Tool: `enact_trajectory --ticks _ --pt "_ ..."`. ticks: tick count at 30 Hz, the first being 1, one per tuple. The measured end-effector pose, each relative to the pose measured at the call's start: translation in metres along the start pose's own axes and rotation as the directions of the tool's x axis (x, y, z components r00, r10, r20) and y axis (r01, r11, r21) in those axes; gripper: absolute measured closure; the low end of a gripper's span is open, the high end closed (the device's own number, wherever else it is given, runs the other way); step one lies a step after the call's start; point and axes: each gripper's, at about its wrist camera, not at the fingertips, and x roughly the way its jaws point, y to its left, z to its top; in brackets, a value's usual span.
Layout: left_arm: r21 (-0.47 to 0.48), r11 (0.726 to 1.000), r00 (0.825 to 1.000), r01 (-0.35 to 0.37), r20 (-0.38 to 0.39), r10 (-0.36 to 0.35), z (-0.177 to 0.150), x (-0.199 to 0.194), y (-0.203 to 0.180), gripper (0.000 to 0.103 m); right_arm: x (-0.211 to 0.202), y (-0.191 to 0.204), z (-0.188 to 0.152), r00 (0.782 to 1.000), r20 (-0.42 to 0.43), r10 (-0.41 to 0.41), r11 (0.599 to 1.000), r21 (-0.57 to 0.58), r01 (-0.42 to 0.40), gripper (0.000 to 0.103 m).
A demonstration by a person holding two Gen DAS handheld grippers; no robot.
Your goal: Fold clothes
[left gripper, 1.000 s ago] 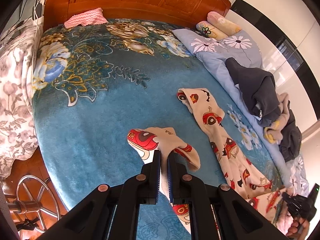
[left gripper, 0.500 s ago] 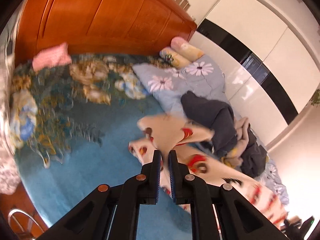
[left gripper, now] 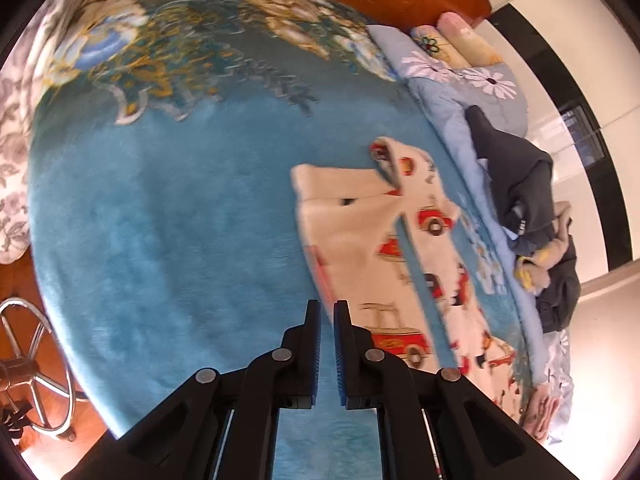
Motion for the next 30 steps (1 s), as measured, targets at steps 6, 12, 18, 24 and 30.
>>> enact_trajectory --ticks 6,12,18,24,30 --pt "0.071 0.997 0.997 -0.021 -0.078 0.027 0.008 0.028 -0.059 0.06 0.001 0.017 0.002 0.999 0.014 0.044 0.998 -0.052 -0.043 0.101" --pt "0.13 0.977 0.973 -0.17 -0.132 0.187 0.012 0.074 -0.096 0.057 0.008 0.028 0.003 0.999 0.018 0.044 0.995 -0.093 -0.042 0.1" --pt "0.18 0.935 0.933 -0.306 -0.14 0.332 0.018 0.107 -0.113 0.057 0.005 0.006 0.006 0.999 0.035 0.018 1.0 -0.016 -0.017 0.096" --pt "0.273 0.876 0.885 -0.398 -0.139 0.445 0.017 0.12 -0.128 0.058 0.009 -0.003 0.009 1.0 0.031 0.005 1.0 0.019 -0.005 0.095" --pt "0.273 0.862 0.881 -0.428 -0.088 0.465 0.013 0.112 -0.121 0.088 0.014 0.006 0.01 1.0 0.022 0.012 1.0 -0.011 -0.012 0.095"
